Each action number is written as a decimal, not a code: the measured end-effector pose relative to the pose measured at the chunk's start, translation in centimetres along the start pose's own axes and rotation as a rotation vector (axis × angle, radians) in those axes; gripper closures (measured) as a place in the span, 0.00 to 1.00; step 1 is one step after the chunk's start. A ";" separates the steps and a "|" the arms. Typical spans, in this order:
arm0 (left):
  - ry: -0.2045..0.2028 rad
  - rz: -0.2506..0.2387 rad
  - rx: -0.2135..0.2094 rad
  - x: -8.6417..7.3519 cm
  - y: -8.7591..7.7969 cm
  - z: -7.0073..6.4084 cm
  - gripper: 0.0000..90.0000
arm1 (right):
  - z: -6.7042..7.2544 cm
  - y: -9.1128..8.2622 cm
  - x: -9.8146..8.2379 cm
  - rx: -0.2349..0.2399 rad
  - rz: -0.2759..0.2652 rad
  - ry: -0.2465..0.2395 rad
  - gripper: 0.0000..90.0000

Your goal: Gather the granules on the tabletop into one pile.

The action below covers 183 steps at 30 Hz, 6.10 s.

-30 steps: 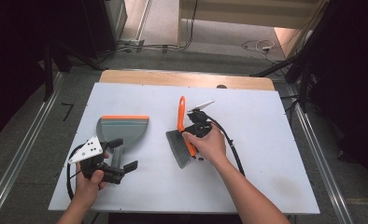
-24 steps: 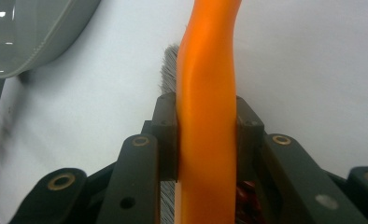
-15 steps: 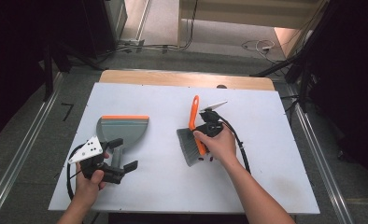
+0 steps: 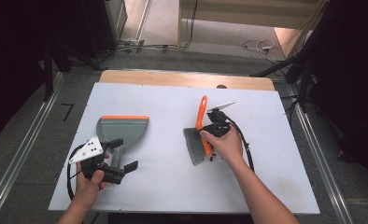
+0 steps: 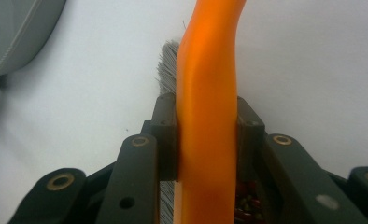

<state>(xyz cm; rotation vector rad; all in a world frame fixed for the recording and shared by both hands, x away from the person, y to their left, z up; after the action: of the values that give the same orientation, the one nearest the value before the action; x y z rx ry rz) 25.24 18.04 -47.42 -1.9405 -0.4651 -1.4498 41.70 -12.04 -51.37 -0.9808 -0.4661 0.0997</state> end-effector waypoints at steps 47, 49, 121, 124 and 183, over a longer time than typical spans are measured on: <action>-0.002 0.008 0.003 -0.1 0.3 0.0 0.01 | -0.3 -5.0 0.9 0.079 -0.064 -0.074 0.75; -0.005 0.005 0.003 -0.1 0.2 0.0 0.01 | 0.1 -6.0 1.1 0.079 -0.064 -0.121 0.75; -0.007 0.014 -0.004 -0.3 0.5 -0.1 0.01 | -0.1 -2.3 1.5 -0.048 0.221 -0.918 0.75; -0.006 0.013 -0.003 -0.3 0.4 -0.1 0.01 | -0.2 -2.2 1.8 -0.057 0.213 -0.913 0.75; -0.003 0.015 -0.003 -0.3 0.4 -0.1 0.01 | -0.6 -2.2 4.2 -0.030 0.202 -0.856 0.76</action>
<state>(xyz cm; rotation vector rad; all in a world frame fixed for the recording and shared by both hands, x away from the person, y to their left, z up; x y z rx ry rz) 25.39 17.72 -47.82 -1.9446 -0.4489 -1.4392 45.49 -12.58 -48.44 -0.9841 -1.1490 0.7134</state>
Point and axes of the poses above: each handheld gripper's, and its own axes: y roughly forward along the jaws, x roughly out of its top, z roughly to its left, the point moved 5 cm from there along y, roughly forward along the jaws, and after that the axes turned 2 degrees about x, right-handed, at the moved point
